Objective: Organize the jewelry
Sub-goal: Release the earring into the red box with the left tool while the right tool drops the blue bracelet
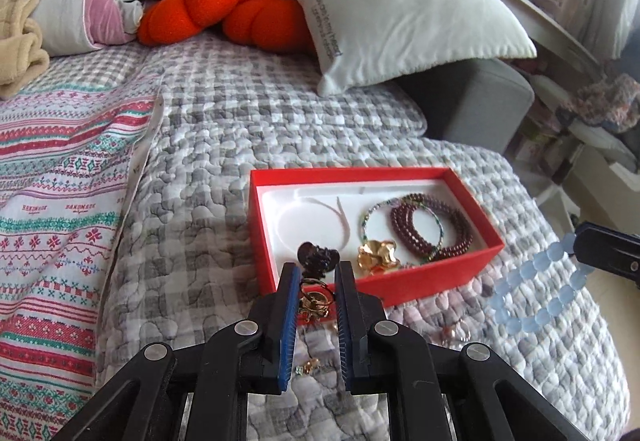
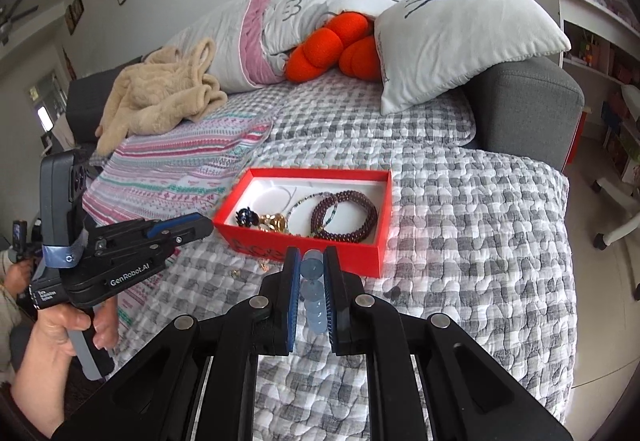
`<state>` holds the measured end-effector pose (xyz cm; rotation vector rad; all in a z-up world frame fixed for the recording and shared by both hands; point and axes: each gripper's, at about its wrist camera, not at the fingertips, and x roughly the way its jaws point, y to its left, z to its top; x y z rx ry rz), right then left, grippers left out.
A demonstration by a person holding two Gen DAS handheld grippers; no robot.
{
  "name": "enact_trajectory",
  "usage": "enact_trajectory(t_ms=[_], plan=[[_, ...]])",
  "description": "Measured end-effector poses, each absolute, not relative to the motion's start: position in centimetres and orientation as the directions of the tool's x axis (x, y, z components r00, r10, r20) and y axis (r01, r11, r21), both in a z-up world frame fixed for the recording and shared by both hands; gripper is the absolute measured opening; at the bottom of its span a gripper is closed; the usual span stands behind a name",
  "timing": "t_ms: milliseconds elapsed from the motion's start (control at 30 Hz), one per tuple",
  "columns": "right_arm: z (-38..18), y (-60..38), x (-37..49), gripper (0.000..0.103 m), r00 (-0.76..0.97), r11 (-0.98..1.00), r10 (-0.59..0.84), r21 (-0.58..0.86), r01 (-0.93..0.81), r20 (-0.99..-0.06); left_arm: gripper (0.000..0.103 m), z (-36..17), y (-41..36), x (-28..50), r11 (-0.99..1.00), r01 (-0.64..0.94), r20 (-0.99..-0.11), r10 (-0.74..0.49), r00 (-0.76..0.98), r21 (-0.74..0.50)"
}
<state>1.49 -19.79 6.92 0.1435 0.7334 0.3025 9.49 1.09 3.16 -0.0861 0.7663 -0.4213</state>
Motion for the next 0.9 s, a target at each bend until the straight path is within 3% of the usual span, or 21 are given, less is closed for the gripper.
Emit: enact_trajectory(t_ms=[200, 667, 900], plan=[[8.1, -19.4, 3.3, 0.012, 0.729, 0.934, 0.344, 0.292, -0.205, -0.592, 0.012, 2.8, 0.2, 11.8, 0.919, 0.273, -0.644, -0.395, 0.655, -0.285], [7.2, -19.4, 7.0, 0.012, 0.74, 0.933, 0.325, 0.329, -0.148, -0.589, 0.013, 1.3, -1.6, 13.9, 0.936, 0.247, -0.667, -0.352, 0.656, -0.25], [7.2, -19.8, 7.7, 0.012, 0.747, 0.939, 0.303, 0.321, -0.126, -0.592, 0.034, 2.5, -1.0, 12.5, 0.942, 0.245, -0.661, -0.336, 0.671, -0.23]])
